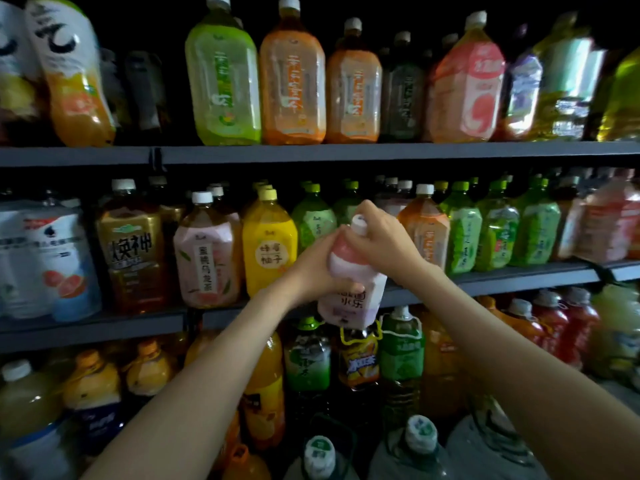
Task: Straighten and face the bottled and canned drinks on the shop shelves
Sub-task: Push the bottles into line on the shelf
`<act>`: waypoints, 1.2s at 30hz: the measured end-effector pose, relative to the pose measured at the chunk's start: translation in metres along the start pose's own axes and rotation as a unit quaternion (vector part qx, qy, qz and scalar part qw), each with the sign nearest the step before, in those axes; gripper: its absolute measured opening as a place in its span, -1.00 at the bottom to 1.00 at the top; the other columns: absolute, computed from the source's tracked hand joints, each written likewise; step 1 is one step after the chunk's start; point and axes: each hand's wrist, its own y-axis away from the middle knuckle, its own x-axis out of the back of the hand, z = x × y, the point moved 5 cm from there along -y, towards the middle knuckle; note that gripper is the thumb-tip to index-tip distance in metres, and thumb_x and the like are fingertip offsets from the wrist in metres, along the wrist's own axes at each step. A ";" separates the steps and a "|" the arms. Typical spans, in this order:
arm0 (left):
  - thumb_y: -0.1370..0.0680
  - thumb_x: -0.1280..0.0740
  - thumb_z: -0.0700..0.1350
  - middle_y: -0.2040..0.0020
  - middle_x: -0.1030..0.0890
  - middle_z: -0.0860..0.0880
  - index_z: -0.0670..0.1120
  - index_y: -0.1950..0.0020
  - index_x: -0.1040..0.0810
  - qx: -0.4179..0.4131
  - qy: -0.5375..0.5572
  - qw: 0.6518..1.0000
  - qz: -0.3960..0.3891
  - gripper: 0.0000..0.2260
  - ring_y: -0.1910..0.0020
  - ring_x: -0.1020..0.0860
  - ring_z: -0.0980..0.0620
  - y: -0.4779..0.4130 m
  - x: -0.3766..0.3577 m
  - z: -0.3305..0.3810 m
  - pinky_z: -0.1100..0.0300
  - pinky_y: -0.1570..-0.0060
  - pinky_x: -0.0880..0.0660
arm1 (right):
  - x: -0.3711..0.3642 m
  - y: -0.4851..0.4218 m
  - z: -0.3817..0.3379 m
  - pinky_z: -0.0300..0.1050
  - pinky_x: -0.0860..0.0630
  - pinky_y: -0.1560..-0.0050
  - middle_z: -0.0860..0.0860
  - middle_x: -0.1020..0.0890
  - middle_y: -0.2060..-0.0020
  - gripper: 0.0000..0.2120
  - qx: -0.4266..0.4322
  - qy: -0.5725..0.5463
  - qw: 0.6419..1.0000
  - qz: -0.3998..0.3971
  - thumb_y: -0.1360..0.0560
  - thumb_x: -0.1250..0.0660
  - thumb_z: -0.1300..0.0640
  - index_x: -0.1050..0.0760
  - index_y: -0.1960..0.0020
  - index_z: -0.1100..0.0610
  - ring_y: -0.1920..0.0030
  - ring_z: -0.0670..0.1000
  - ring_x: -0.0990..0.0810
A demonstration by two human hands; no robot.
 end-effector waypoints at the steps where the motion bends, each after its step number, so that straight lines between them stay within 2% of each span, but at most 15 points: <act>1: -0.15 -0.56 0.02 -0.15 -0.52 0.20 0.18 -0.22 -0.38 0.002 -0.002 1.000 -0.025 -0.32 -0.14 -0.50 0.19 0.006 -0.008 0.004 0.25 -0.08 -0.48 | 0.005 0.012 0.001 -0.11 -0.22 0.28 0.03 -0.48 0.24 -0.81 0.000 -0.012 1.000 -0.006 -0.53 -0.30 0.08 -0.35 0.06 0.17 0.21 0.07 -0.49; 3: -0.22 -0.60 0.00 -0.16 -0.47 0.21 0.11 -0.34 -0.34 0.012 -0.020 0.998 -0.059 -0.24 -0.15 -0.47 0.20 0.021 -0.025 0.008 0.28 -0.05 -0.47 | 0.013 0.036 0.005 -0.16 -0.30 0.35 -0.03 -0.49 0.32 -0.84 -0.023 -0.048 0.998 -0.019 -0.53 -0.31 0.08 -0.36 0.08 0.12 0.32 -0.02 -0.49; 5: -0.25 -0.60 0.00 -0.12 -0.49 0.20 0.08 -0.35 -0.35 0.021 -0.036 0.996 -0.085 -0.26 -0.11 -0.49 0.21 0.040 -0.045 0.009 0.26 -0.01 -0.49 | 0.017 0.064 0.009 -0.33 -0.34 0.41 -0.10 -0.49 0.37 -0.84 -0.059 -0.073 0.994 -0.056 -0.54 -0.31 0.06 -0.38 0.14 0.08 0.38 -0.19 -0.49; 6: -0.26 -0.59 0.02 -0.10 -0.49 0.20 0.10 -0.33 -0.36 0.029 -0.046 0.993 -0.104 -0.29 -0.09 -0.49 0.22 0.051 -0.057 0.008 0.27 0.01 -0.48 | 0.016 0.081 0.013 -0.37 -0.35 0.39 -0.11 -0.49 0.36 -0.84 -0.074 -0.078 0.991 -0.080 -0.53 -0.31 0.05 -0.39 0.16 0.07 0.37 -0.21 -0.48; 8: -0.28 -0.58 0.03 -0.07 -0.52 0.19 0.15 -0.26 -0.38 0.056 -0.042 0.986 -0.150 -0.38 -0.04 -0.50 0.22 0.074 -0.084 -0.004 0.31 0.06 -0.48 | 0.007 0.118 0.023 -0.36 -0.36 0.34 -0.07 -0.51 0.33 -0.85 -0.094 -0.076 0.984 -0.132 -0.52 -0.32 0.06 -0.44 0.13 0.13 0.32 -0.17 -0.49; 11: -0.29 -0.57 0.01 0.04 -0.51 0.21 0.12 -0.13 -0.36 0.081 -0.041 0.972 -0.217 -0.47 0.08 -0.49 0.25 0.107 -0.130 -0.025 0.53 0.23 -0.40 | -0.012 0.178 0.042 -0.33 -0.36 0.31 -0.04 -0.53 0.30 -0.82 -0.118 -0.069 0.970 -0.202 -0.49 -0.36 0.06 -0.46 0.10 0.17 0.32 -0.14 -0.48; 14: -0.29 -0.57 0.02 0.05 -0.47 0.20 0.08 -0.14 -0.38 0.087 -0.050 0.962 -0.254 -0.47 0.06 -0.47 0.21 0.129 -0.175 -0.036 0.48 0.29 -0.35 | -0.017 0.229 0.064 -0.33 -0.37 0.28 -0.03 -0.53 0.26 -0.84 -0.146 -0.067 0.957 -0.240 -0.50 -0.35 0.07 -0.45 0.09 0.15 0.29 -0.13 -0.48; 18: -0.27 -0.57 0.04 -0.09 -0.51 0.15 0.04 -0.25 -0.43 0.073 -0.012 0.962 -0.263 -0.39 -0.03 -0.49 0.18 0.127 -0.222 -0.028 0.36 0.16 -0.44 | 0.012 0.261 0.096 -0.36 -0.36 0.30 -0.08 -0.52 0.25 -0.87 -0.200 -0.060 0.958 -0.197 -0.49 -0.36 0.09 -0.45 0.09 0.12 0.27 -0.18 -0.47; 21: -0.30 -0.56 0.04 -0.19 -0.48 0.09 0.00 -0.36 -0.38 0.044 0.011 0.967 -0.250 -0.31 -0.12 -0.46 0.13 0.113 -0.253 -0.004 0.23 0.00 -0.46 | 0.047 0.273 0.124 -0.29 -0.37 0.31 0.02 -0.54 0.23 -0.87 -0.244 -0.035 0.958 -0.149 -0.49 -0.34 0.12 -0.45 0.07 0.17 0.24 -0.07 -0.49; 24: -0.33 -0.53 0.01 -0.17 -0.41 0.11 0.03 -0.40 -0.34 0.026 0.032 0.964 -0.263 -0.31 -0.08 -0.38 0.18 0.103 -0.295 0.019 0.39 0.18 -0.34 | 0.080 0.293 0.150 -0.33 -0.35 0.32 0.05 -0.53 0.23 -0.89 -0.273 -0.001 0.955 -0.112 -0.48 -0.34 0.18 -0.45 0.07 0.20 0.24 -0.03 -0.48; 26: -0.35 -0.52 -0.02 -0.15 -0.44 0.10 0.05 -0.34 -0.40 0.017 0.036 0.958 -0.284 -0.40 -0.04 -0.40 0.18 0.102 -0.328 0.027 0.37 0.22 -0.32 | 0.092 0.316 0.167 -0.37 -0.33 0.32 0.02 -0.50 0.24 -0.87 -0.295 0.017 0.950 -0.104 -0.48 -0.34 0.19 -0.44 0.05 0.24 0.27 -0.10 -0.45; 29: -0.39 -0.48 -0.13 -0.19 -0.55 -0.04 -0.04 -0.28 -0.48 0.010 0.032 0.949 -0.314 -0.53 -0.14 -0.50 0.00 0.110 -0.375 0.026 0.16 0.02 -0.44 | 0.093 0.361 0.202 -0.27 -0.30 0.31 0.01 -0.49 0.26 -0.84 -0.346 0.045 0.932 -0.101 -0.47 -0.35 0.18 -0.43 0.06 0.25 0.28 -0.07 -0.44; 32: -0.45 -0.42 -0.16 -0.28 -0.52 -0.09 -0.09 -0.34 -0.44 0.033 0.015 0.930 -0.367 -0.54 -0.25 -0.47 -0.06 0.124 -0.416 0.009 0.16 -0.10 -0.42 | 0.080 0.414 0.242 -0.15 -0.26 0.26 0.00 -0.48 0.26 -0.86 -0.403 0.064 0.908 -0.098 -0.43 -0.38 0.22 -0.42 0.11 0.21 0.24 0.00 -0.43; 36: -0.49 -0.40 -0.09 -0.38 -0.44 -0.11 -0.11 -0.43 -0.36 0.054 -0.015 0.913 -0.403 -0.47 -0.34 -0.41 -0.07 0.138 -0.446 -0.019 0.11 -0.23 -0.42 | 0.058 0.469 0.277 -0.07 -0.21 0.27 -0.08 -0.32 0.37 -0.77 -0.451 0.065 0.886 -0.081 -0.39 -0.37 0.34 -0.31 0.22 0.17 0.29 0.05 -0.36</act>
